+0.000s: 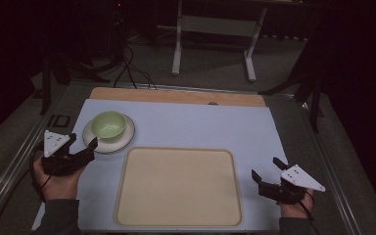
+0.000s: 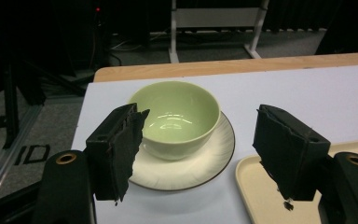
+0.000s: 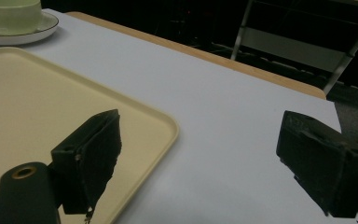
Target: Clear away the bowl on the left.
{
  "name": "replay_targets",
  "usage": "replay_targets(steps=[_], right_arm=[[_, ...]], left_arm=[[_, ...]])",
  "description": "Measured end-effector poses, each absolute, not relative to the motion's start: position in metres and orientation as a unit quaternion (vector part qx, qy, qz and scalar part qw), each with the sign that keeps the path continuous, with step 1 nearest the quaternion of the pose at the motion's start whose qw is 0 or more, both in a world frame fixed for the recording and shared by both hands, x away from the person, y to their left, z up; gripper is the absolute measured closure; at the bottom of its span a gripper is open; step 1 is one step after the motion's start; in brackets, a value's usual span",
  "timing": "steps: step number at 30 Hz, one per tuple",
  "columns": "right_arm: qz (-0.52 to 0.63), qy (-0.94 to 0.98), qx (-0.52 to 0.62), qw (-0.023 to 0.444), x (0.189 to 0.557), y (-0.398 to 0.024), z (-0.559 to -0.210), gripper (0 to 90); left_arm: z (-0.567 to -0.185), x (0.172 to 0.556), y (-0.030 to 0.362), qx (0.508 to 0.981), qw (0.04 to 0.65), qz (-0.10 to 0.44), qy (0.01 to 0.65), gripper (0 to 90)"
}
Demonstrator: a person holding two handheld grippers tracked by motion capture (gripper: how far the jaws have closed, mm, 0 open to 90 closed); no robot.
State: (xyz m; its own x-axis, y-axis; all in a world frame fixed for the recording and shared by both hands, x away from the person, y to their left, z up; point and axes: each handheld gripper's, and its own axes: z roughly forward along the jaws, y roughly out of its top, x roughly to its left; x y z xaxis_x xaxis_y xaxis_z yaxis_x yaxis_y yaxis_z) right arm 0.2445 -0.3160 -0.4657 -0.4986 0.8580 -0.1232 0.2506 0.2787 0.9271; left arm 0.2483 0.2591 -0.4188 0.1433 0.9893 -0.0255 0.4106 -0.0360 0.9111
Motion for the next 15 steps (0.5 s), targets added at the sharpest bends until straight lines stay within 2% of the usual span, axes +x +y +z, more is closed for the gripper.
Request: replay_targets(steps=[15], right_arm=[[0.465,0.732,0.37,0.332,0.244,-0.313,-0.464,13.0]], left_arm=[[-0.423,0.285,0.248,0.647,0.391,0.356,0.549,32.9]])
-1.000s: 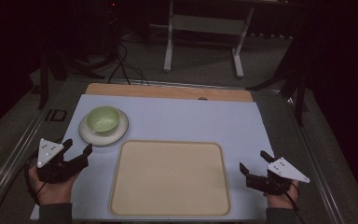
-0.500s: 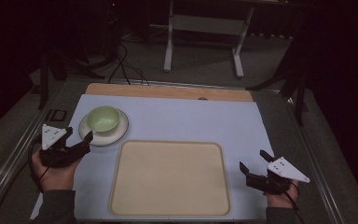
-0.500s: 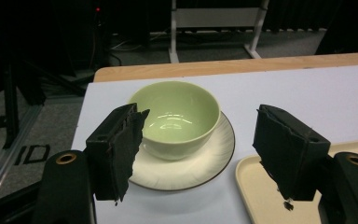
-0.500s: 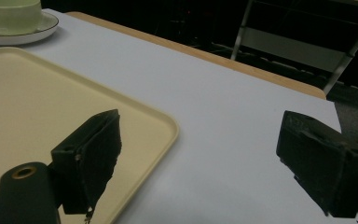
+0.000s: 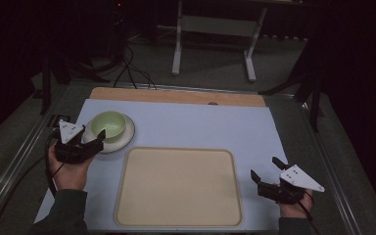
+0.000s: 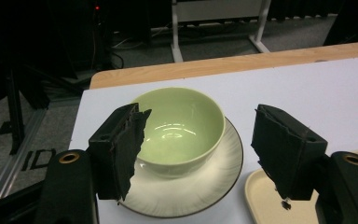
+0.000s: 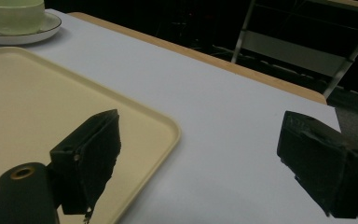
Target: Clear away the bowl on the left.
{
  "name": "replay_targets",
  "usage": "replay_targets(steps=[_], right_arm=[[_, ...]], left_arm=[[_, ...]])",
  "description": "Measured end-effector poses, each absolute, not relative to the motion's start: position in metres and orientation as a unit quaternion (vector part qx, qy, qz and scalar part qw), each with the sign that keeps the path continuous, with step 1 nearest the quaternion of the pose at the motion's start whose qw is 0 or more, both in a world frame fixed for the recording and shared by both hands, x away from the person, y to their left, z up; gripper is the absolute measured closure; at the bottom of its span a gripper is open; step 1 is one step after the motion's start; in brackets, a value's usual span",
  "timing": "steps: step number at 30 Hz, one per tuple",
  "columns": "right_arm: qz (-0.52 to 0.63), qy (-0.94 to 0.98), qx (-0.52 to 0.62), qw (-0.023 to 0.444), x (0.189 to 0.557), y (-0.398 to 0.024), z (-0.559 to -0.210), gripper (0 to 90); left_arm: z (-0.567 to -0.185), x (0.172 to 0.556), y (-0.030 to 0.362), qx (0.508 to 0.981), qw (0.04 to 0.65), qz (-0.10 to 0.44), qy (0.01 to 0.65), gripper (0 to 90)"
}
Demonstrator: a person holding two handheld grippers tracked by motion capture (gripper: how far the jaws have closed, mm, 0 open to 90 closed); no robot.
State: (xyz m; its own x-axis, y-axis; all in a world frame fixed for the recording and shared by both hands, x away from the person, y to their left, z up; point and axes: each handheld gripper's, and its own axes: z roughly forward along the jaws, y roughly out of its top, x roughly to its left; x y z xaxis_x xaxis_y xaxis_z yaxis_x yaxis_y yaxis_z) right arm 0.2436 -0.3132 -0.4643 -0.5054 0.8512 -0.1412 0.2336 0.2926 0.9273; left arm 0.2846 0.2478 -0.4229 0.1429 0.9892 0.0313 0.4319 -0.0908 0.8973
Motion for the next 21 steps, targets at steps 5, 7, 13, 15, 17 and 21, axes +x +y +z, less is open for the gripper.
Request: replay_targets(steps=[5,7,13,15,17,21], right_arm=[[0.465,0.732,0.369,0.335,0.243,-0.314,-0.464,13.1],[0.466,0.73,0.371,0.334,0.243,-0.314,-0.464,13.2],[0.465,0.729,0.372,0.338,0.243,-0.314,-0.464,13.2],[0.465,0.729,0.371,0.338,0.243,-0.314,-0.464,13.3],[0.465,0.729,0.371,0.338,0.243,-0.314,-0.464,13.3],[0.465,0.729,0.371,0.338,0.243,-0.314,-0.464,13.3]], left_arm=[[-0.425,0.295,0.249,0.647,0.388,0.352,0.554,32.6],[-0.427,0.299,0.251,0.643,0.389,0.352,0.557,32.7],[-0.432,0.312,0.254,0.633,0.396,0.352,0.565,32.7],[-0.433,0.316,0.255,0.631,0.396,0.351,0.567,32.6],[-0.434,0.32,0.255,0.631,0.395,0.351,0.568,32.6],[-0.436,0.328,0.256,0.629,0.394,0.348,0.573,32.5]])
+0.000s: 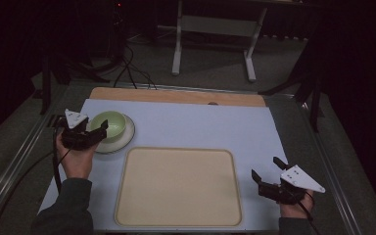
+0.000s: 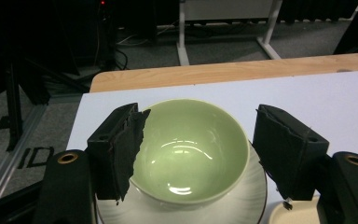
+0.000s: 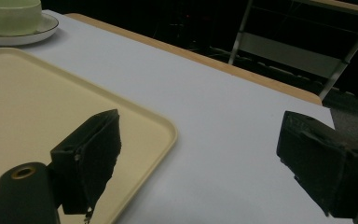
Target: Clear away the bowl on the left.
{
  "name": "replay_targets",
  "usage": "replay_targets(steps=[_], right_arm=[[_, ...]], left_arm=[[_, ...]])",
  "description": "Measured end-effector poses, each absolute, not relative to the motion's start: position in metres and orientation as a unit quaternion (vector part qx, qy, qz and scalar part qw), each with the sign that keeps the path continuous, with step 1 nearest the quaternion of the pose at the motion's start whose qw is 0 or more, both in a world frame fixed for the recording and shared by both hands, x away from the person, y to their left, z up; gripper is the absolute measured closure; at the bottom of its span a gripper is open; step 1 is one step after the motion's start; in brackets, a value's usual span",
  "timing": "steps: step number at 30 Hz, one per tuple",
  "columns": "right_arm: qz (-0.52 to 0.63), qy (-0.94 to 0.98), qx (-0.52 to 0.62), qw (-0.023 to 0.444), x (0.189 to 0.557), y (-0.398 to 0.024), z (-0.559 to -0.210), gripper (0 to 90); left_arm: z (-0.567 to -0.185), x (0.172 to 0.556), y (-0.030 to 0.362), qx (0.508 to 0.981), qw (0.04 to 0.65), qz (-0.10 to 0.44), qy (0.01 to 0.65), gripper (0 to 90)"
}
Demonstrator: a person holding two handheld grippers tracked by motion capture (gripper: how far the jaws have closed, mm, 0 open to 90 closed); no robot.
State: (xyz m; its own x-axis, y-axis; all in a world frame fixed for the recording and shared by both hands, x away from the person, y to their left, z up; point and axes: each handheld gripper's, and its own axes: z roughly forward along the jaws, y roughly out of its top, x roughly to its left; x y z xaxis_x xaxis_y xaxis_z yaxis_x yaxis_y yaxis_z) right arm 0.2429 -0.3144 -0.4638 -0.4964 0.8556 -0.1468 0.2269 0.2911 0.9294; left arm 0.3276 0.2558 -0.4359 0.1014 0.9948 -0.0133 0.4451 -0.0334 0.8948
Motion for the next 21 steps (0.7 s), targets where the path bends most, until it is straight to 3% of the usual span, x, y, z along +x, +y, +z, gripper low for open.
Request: replay_targets(steps=[21], right_arm=[[0.463,0.734,0.366,0.335,0.243,-0.312,-0.465,13.3]], left_arm=[[-0.456,0.361,0.262,0.622,0.38,0.315,0.608,30.1]])
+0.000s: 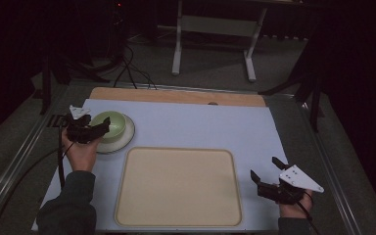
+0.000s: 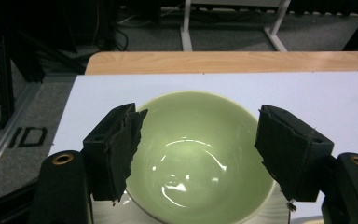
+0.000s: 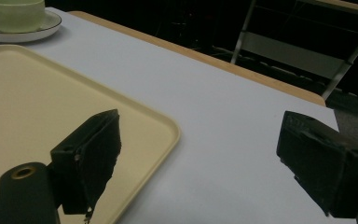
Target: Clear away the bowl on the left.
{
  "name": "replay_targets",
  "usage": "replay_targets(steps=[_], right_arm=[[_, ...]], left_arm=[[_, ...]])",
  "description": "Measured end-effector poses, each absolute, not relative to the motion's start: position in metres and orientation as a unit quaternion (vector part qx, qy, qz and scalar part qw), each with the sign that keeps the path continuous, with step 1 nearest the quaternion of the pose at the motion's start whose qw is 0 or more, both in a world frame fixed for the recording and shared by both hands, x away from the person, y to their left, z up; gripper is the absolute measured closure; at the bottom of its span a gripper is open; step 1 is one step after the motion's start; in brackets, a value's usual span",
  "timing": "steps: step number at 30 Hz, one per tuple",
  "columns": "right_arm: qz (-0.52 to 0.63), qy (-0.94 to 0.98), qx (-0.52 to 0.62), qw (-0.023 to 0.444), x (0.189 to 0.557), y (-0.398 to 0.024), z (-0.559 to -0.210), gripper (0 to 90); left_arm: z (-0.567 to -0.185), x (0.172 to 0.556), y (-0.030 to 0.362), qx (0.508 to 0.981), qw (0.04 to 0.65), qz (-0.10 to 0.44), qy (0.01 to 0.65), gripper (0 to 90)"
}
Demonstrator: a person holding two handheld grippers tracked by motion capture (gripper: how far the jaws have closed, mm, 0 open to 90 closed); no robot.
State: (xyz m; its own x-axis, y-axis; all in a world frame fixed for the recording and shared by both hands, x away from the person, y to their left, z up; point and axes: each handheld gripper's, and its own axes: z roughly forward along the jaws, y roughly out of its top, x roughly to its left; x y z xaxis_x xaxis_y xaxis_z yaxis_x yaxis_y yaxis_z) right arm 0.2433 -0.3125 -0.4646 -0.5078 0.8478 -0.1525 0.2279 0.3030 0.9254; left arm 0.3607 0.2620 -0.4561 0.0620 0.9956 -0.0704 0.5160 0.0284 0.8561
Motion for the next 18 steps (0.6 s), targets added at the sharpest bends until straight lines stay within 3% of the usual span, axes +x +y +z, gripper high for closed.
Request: replay_targets(steps=[18], right_arm=[[0.462,0.736,0.366,0.333,0.243,-0.312,-0.465,13.3]], left_arm=[[-0.478,0.379,0.274,0.63,0.324,0.29,0.643,34.7]])
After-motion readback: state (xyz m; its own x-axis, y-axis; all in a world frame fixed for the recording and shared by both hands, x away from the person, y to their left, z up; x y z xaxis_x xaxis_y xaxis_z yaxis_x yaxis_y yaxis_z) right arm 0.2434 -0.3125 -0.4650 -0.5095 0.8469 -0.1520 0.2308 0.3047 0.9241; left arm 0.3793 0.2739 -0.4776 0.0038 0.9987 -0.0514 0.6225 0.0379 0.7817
